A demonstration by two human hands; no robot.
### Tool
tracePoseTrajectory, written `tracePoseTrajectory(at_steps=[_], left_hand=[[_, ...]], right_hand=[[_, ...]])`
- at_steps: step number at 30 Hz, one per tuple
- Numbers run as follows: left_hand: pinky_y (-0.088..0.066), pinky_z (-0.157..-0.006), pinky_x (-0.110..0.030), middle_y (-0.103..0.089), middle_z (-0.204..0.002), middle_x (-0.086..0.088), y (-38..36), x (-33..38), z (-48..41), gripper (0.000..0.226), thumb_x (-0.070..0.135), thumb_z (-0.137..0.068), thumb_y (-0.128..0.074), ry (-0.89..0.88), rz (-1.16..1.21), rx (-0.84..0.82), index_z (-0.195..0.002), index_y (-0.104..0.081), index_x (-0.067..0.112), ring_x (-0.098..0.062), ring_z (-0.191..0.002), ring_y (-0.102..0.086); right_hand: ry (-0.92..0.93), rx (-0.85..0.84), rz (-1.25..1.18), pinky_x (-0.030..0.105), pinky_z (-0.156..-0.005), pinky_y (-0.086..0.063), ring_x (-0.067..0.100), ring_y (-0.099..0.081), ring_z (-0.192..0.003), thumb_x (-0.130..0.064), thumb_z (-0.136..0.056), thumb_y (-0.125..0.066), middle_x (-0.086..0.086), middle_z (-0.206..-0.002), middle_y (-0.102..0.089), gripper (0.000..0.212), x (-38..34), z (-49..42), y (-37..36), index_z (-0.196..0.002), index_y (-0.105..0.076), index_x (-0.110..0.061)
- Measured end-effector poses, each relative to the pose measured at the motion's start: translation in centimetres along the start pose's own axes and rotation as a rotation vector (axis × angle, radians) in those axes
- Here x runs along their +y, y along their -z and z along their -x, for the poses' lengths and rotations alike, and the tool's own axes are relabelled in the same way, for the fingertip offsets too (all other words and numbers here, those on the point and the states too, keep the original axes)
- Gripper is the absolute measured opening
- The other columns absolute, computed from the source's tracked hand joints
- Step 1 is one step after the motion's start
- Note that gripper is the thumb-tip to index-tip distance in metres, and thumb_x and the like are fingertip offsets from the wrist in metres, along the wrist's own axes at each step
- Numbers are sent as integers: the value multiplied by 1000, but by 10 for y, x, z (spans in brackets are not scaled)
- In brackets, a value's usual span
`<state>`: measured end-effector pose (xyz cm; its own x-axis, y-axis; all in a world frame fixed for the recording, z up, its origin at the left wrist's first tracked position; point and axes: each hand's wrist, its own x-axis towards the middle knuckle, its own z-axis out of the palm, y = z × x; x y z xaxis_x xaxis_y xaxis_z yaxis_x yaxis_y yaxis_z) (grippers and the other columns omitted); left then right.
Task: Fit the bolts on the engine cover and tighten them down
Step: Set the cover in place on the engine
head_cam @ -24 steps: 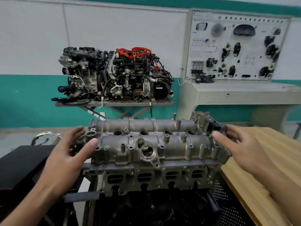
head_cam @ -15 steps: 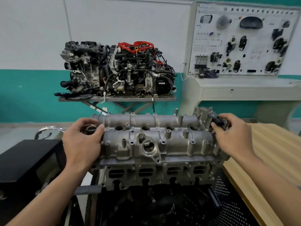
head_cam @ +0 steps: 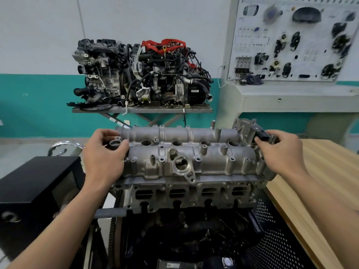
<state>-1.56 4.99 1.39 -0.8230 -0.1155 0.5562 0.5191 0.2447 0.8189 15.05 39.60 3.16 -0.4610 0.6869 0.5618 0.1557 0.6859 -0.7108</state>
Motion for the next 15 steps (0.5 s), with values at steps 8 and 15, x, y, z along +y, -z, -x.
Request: tracePoseTrajectory(at_steps=[8,15], left_hand=[[-54,-78,-32,-69,-91,2,2,-2,-4,20,15,-84,-76,-15,-49,-37,-98,-62,19,-17,-84,-67],[-48,-70,-21,-69,-86,4,2,-7,-7,13,15,-84,-75,-49,-38,-31,-92,-64,16,-8,-77,-64]], right_hand=[[22,7,-55,29,-57,-48,14,-59,-60,-20,-85,-75,-9,-68,-68,11,-1,5,2,-80,-74,-29],[58,18,-61,23,-52,-41,10,-55,-52,-21,-82,-77,-10,-62,-66,15,2,8,5,-76,-71,-33]])
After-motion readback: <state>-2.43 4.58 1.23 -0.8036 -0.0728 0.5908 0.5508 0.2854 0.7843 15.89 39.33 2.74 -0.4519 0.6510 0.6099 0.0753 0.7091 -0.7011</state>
